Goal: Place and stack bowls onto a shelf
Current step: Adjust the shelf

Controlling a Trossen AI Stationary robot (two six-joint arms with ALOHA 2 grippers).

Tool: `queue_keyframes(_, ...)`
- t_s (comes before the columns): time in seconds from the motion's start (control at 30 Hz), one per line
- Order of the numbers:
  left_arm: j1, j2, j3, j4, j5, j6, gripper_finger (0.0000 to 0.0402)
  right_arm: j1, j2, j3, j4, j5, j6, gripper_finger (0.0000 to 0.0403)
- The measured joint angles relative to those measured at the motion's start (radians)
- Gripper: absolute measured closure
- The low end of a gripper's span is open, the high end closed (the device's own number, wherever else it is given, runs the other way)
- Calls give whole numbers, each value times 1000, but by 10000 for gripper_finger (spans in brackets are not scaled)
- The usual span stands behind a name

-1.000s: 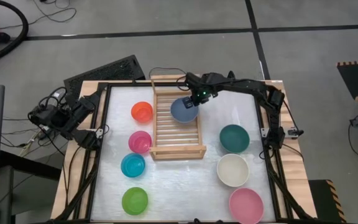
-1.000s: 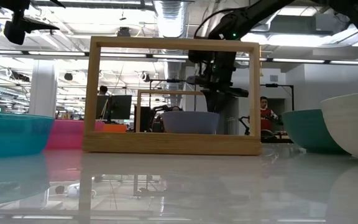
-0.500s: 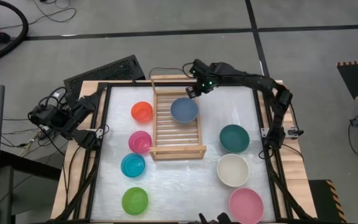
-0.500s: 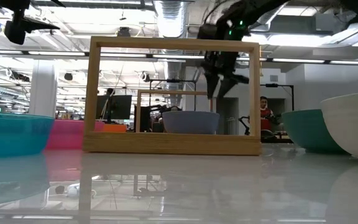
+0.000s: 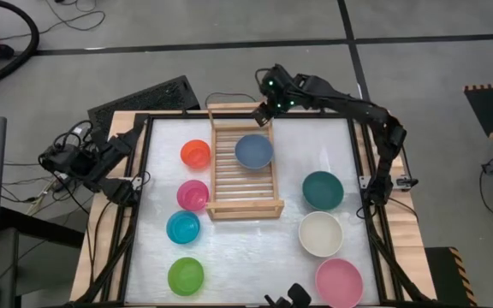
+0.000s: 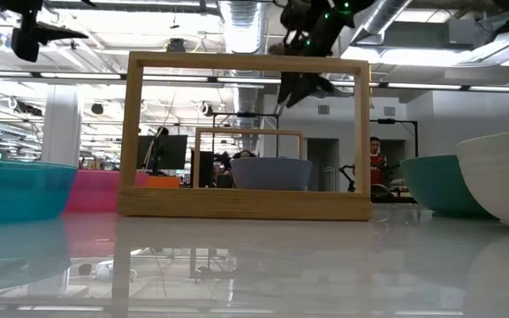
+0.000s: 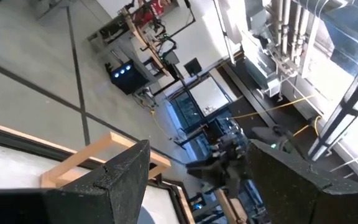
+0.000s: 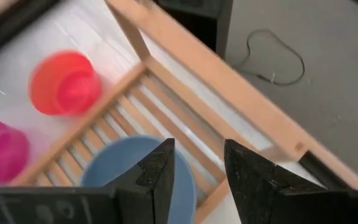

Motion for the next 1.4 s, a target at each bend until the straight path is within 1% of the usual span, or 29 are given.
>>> queue_keyframes(0.13,0,6,0,1,59,4,150,0,0,109,-59,-2,-33,239)
queue_keyframes(0.23,0,40,0,4,93,6,150,6,0,205,-94,-3,-62,239)
queue_keyframes(0.37,0,128,0,21,100,3,152,8,0,340,-151,-3,-77,240)
queue_keyframes(0.43,0,178,1,28,102,8,164,8,-1,395,-160,-3,-78,240)
queue_keyframes(0.5,1,227,14,29,112,8,188,8,-1,442,-179,-2,-80,240)
queue_keyframes(0.57,9,271,34,28,136,8,222,7,-1,485,-204,-2,-80,240)
queue_keyframes(0.63,30,313,61,17,174,8,265,8,-4,507,-218,-3,-80,240)
queue_keyframes(0.7,59,349,97,-10,225,8,315,13,-27,494,-229,-3,-80,240)
queue_keyframes(0.77,98,386,143,-51,286,8,369,13,-40,493,-254,-2,-93,240)
queue_keyframes(0.8,122,404,168,-79,315,8,384,14,-47,493,-267,-2,-100,240)
queue_keyframes(0.83,146,425,194,-111,344,8,391,14,-54,493,-284,-2,-102,240)
queue_keyframes(0.93,234,482,286,-224,447,7,398,22,-64,493,-307,-2,-102,240)
queue_keyframes(1.0,307,528,356,-299,554,2,400,32,-74,491,-317,-8,-102,240)
queue_keyframes(1.17,530,668,535,-524,834,15,401,73,-135,491,-314,-83,-148,240)
queue_keyframes(1.23,626,734,594,-616,939,59,401,89,-165,491,-312,-84,-147,240)
queue_keyframes(1.3,717,803,633,-669,1025,127,401,101,-197,491,-312,-83,-146,240)
queue_keyframes(1.4,828,900,653,-670,1131,227,401,121,-249,491,-312,-83,-115,240)
